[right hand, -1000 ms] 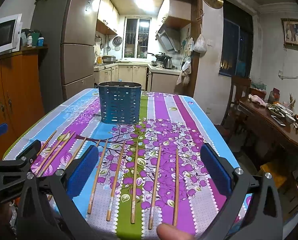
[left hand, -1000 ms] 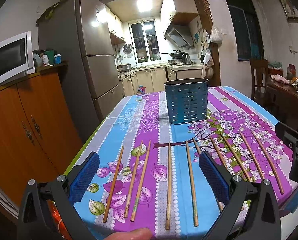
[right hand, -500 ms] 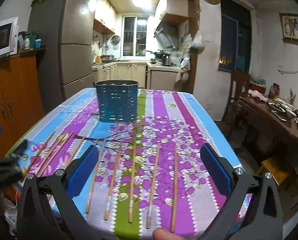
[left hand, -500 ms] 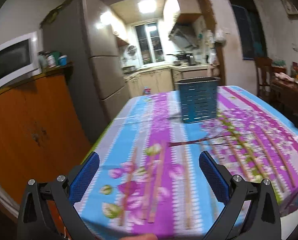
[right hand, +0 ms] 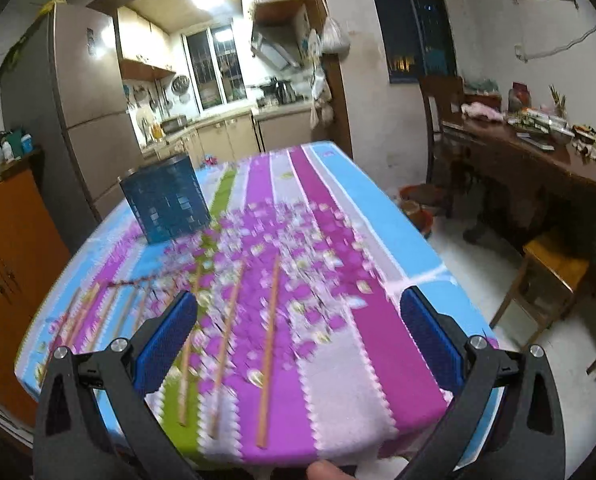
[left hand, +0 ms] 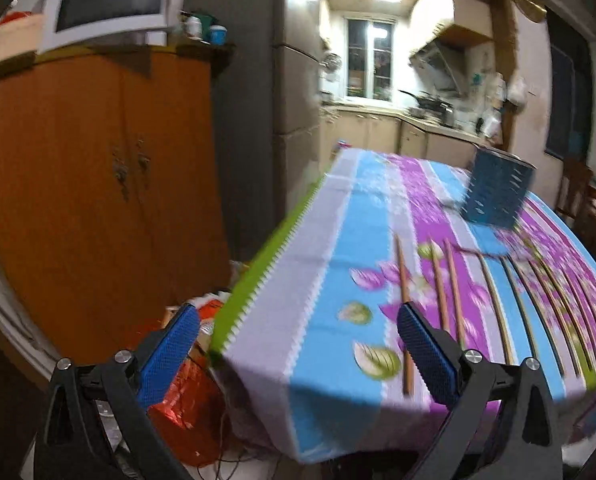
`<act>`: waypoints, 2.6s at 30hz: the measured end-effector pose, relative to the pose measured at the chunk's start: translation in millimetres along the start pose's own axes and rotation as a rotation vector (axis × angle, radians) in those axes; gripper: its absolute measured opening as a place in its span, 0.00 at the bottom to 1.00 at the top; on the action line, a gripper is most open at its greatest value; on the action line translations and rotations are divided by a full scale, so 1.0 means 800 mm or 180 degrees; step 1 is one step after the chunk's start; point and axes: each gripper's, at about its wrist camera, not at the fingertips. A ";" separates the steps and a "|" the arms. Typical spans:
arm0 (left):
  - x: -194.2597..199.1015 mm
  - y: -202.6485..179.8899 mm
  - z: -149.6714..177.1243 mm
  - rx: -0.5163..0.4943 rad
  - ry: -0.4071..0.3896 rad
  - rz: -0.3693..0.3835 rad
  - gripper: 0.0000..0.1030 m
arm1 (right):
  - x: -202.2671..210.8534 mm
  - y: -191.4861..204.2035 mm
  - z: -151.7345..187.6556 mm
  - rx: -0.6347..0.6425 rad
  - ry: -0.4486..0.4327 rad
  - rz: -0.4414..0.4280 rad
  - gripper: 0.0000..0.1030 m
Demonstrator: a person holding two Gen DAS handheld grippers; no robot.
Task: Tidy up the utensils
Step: 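Lower the left tool onto a bamboo chopstick and close it while the right tool grasps another, then lift the held chopsticks with both tools and carry them over the blue holder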
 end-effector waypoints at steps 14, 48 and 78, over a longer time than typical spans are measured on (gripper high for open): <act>-0.019 -0.096 0.059 -0.0961 0.0061 0.0324 0.67 | -0.008 -0.003 0.062 0.0199 0.0405 -0.0098 0.95; -0.086 -0.118 0.073 -0.1098 0.0343 0.0967 0.10 | 0.019 0.077 0.089 0.1177 0.0092 -0.0409 0.52; -0.079 -0.115 0.067 -0.1010 0.0308 0.0936 0.09 | 0.007 0.102 0.119 0.1049 0.0017 -0.0341 0.05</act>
Point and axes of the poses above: each gripper's, at about its wrist camera, not at the fingertips, and x roughly against the way its jaws point, y to its left, z to its underside, and after that the axes turned 8 degrees about z, right-handed
